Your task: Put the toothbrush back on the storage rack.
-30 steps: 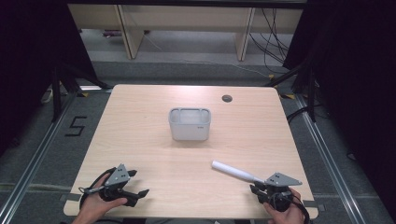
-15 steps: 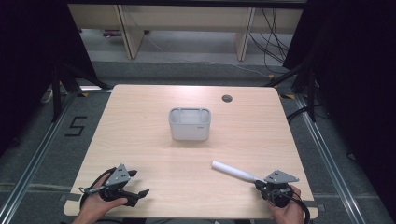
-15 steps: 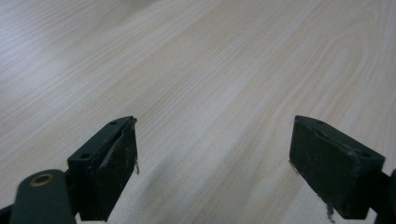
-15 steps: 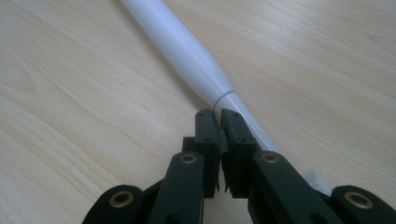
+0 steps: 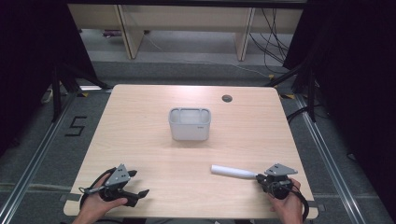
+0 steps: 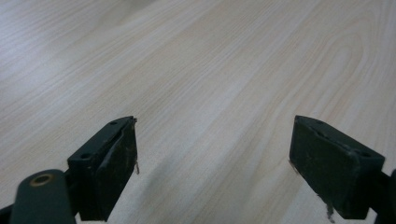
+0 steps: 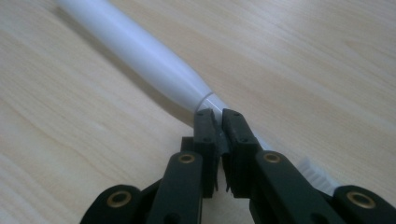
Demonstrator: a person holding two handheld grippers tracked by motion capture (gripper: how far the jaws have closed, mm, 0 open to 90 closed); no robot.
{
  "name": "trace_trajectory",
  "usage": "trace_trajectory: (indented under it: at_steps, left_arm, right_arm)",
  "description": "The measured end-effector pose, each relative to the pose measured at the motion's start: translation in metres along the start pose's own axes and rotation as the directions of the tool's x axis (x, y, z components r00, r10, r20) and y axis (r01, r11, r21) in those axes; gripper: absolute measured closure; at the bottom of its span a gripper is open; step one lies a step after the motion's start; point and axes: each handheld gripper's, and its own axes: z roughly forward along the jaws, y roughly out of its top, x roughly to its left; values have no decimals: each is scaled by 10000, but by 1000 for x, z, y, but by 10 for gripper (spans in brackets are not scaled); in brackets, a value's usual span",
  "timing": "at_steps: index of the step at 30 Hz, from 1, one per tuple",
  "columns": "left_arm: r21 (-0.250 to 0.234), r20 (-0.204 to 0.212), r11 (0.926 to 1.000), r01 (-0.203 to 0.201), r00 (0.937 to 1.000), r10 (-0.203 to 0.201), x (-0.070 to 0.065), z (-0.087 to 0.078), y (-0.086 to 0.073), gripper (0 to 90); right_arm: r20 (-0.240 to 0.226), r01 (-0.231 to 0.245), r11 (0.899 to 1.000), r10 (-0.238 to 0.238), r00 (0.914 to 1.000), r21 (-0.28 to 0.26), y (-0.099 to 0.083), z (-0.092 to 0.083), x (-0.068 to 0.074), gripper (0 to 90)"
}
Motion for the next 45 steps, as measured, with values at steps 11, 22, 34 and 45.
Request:
trace_trajectory:
  at_steps: [11, 22, 34, 45]
  left_arm:
    - [-21, 35, 10000, 13, 10000, -13, 0, 0, 0, 149]
    - [36, -14, 10000, 7, 10000, -7, 0, 0, 0, 149]
    - [-52, 7, 9999, 136, 9999, -136, 0, 1, -1, 149]
    - [-156, 15, 9996, 217, 9998, -217, -1, 0, -1, 149]
  right_arm:
    - [277, 406, 9992, -404, 9988, -53, 21, 18, -9, 843]
    - [384, 575, 9982, -581, 9976, 162, 41, 37, -10, 836]
    - [472, 885, 9959, -893, 9949, 184, 60, 55, -10, 829]
    - [265, 964, 9947, -974, 9949, 359, 76, 68, 0, 819]
